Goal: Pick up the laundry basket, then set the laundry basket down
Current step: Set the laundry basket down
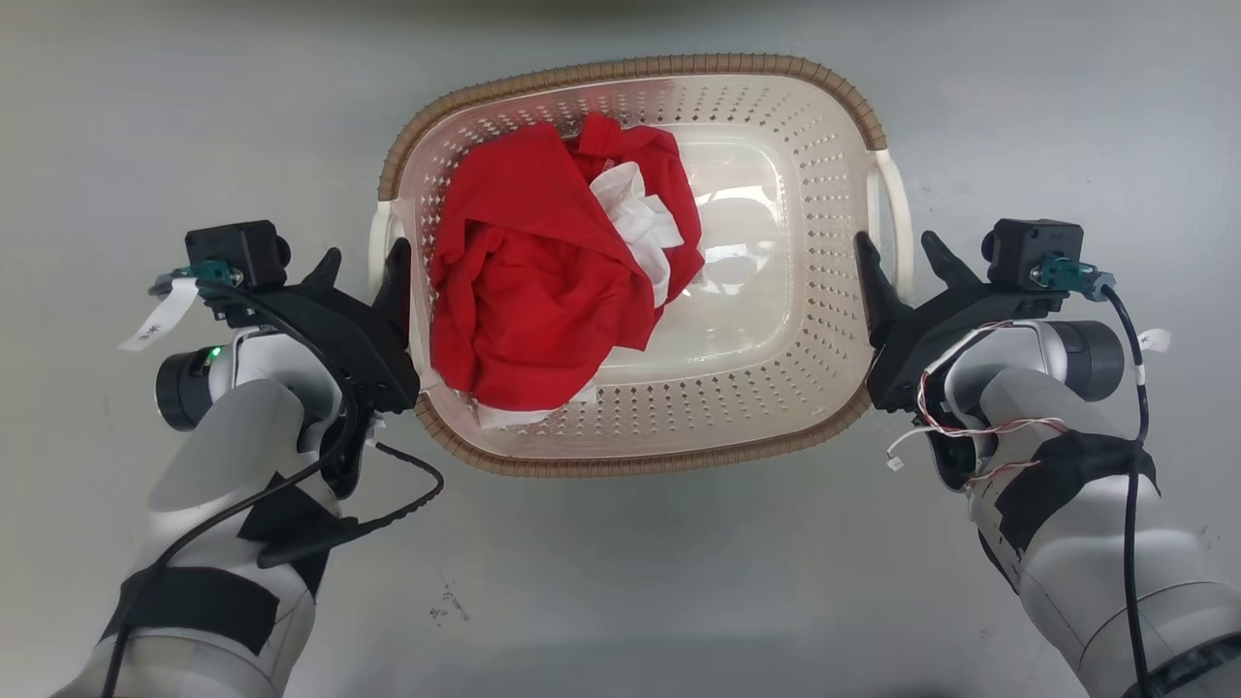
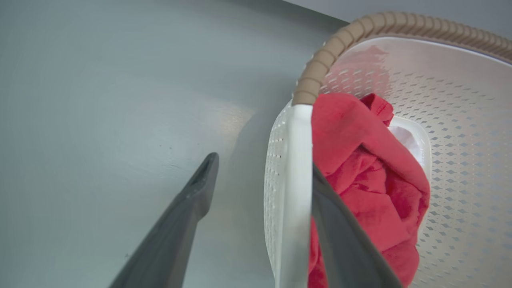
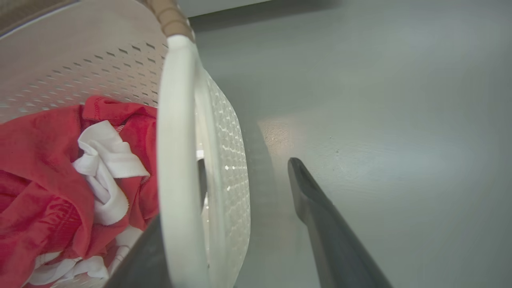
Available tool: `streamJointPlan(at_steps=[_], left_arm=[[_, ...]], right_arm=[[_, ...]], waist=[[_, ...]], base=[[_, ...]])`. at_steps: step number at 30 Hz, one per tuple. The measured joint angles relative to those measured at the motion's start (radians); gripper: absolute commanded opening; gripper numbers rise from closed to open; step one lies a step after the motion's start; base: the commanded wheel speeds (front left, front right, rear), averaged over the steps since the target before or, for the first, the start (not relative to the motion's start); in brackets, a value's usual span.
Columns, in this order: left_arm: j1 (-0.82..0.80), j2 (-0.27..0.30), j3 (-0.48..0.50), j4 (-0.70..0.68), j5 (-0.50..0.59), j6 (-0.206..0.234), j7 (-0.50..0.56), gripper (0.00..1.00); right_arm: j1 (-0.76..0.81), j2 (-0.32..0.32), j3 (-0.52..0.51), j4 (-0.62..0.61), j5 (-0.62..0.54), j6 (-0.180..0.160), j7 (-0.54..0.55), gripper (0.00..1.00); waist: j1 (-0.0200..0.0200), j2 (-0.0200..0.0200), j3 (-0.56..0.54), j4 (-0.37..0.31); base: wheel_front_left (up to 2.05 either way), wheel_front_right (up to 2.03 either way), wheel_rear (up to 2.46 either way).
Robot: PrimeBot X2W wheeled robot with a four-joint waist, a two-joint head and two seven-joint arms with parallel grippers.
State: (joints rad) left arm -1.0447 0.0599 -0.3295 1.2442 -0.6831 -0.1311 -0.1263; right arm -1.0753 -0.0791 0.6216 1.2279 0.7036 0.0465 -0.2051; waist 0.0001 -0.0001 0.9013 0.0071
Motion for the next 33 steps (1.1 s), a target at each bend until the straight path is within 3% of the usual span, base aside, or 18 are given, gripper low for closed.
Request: streamJointPlan(at_steps=[14,33], left_arm=[[0.045,0.001,-0.028,0.011,0.002,0.000,-0.022,1.00],[0.223,0.043,-0.092,-0.013,0.072,0.000,-0.122,1.00]], right_arm=[[0.056,-0.001,-0.002,0.017,0.021,0.050,-0.004,1.00],[0.229,-0.002,0.001,-0.006,0.034,0.068,-0.044,1.00]], waist=[[-0.0002,0.0001,-0.123,0.007],[-0.0003,0.0000,-0.401,-0.007]], base=[[0.00,0.00,0.00],[0.00,0.00,0.00]])
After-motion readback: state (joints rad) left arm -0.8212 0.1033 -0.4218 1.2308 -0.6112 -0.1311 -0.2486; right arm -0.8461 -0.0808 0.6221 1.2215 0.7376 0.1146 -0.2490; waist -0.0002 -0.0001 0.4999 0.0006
